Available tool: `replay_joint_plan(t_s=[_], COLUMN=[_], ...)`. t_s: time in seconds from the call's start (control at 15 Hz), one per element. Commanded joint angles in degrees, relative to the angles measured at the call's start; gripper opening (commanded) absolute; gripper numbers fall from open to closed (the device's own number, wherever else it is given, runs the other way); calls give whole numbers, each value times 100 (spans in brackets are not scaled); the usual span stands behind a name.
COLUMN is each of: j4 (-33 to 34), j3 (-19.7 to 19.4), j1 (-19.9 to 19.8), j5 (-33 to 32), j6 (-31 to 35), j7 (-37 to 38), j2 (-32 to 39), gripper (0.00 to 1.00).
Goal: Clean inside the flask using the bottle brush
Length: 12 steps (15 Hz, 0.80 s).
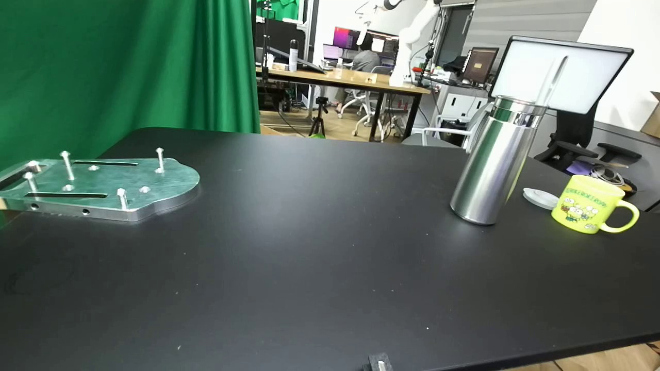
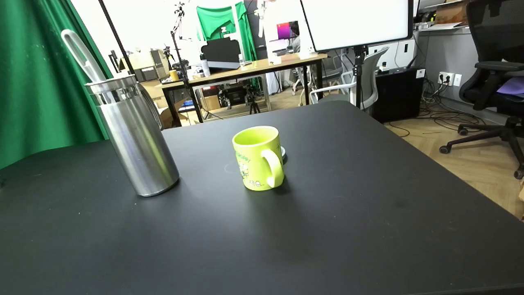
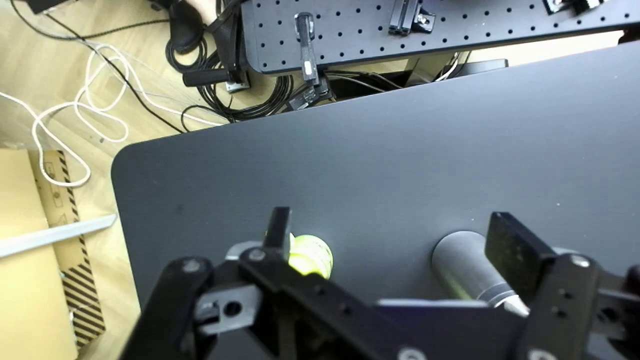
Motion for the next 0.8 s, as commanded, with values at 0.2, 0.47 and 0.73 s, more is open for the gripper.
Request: replay_joint_plan(t_s=[0.2, 0.47, 0.73], j4=[526, 647, 471], j3=[282, 330, 400], j1=[1, 3, -7], j5=[487, 1091, 1543], j6=[18, 292, 864], j7=[2075, 3012, 3906], j2=[860, 1034, 907], gripper=[100, 100, 100])
